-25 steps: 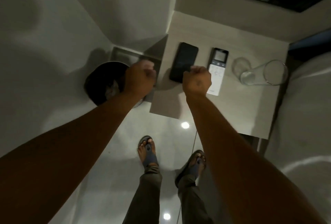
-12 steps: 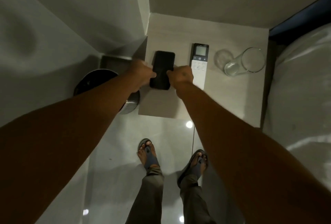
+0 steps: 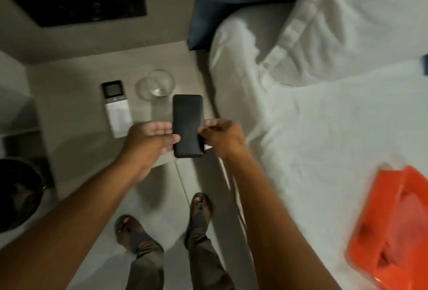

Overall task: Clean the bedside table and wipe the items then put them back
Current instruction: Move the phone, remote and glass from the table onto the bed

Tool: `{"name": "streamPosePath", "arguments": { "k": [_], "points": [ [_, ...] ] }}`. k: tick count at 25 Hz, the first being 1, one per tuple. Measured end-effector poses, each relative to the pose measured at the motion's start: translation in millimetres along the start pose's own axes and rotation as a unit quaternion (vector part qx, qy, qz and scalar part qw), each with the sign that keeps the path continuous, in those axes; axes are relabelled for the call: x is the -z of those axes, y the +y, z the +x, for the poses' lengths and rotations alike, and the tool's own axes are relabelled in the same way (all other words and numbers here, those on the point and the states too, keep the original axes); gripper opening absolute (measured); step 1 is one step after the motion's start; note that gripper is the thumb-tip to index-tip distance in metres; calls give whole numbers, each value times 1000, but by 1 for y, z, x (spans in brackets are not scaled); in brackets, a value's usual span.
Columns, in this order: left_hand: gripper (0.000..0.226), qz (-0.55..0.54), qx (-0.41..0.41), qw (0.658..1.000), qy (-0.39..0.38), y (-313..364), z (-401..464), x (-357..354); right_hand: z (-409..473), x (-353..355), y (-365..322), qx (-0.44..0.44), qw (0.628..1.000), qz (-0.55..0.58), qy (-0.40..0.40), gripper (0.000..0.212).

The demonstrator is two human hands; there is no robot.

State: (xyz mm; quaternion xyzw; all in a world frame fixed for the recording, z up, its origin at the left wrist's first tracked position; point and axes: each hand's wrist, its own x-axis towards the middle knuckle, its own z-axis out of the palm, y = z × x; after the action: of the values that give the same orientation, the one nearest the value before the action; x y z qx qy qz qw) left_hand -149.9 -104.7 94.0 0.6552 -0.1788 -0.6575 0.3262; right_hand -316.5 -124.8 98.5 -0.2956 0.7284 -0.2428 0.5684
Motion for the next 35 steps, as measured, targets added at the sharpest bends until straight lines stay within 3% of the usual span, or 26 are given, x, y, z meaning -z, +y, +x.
{"name": "streamPosePath", "arguments": {
  "k": [5,7,10,12,15,17,19,21,24,27,29,35],
  "points": [
    [38,69,-17,991,-113,23,-17,-189,-4,182,-16,6,990,30,137,8],
    [30,148,-55,980,-123,29,-16,-240,6,228,-15,-16,982,29,187,8],
    [5,319,-133,932,-106,34,-10,-285,26,262,-13,-35,975,-2,221,11],
    [4,377,-140,911,-89,32,-5,-300,35,269,-12,-39,974,-22,221,11],
    [27,399,-158,897,-103,25,1,-297,37,264,-9,-28,965,-65,253,15],
    [19,350,-169,913,-122,19,3,-271,27,247,-9,33,931,-146,333,13],
    [21,288,-161,939,-96,10,7,-220,15,207,-11,100,906,-150,382,18],
    [22,269,-128,954,-23,-4,20,-147,14,140,-6,135,929,-108,327,17],
    [18,287,-54,949,116,-18,50,-13,27,5,9,80,988,-51,125,10],
    [19,264,-15,927,265,-26,79,92,51,-112,22,53,989,-133,-29,10],
    [27,261,-19,916,304,-29,97,125,68,-160,22,56,977,-195,-67,11],
    [37,179,-17,950,257,-33,150,130,103,-218,20,62,962,-263,-39,32]
  ]
}}
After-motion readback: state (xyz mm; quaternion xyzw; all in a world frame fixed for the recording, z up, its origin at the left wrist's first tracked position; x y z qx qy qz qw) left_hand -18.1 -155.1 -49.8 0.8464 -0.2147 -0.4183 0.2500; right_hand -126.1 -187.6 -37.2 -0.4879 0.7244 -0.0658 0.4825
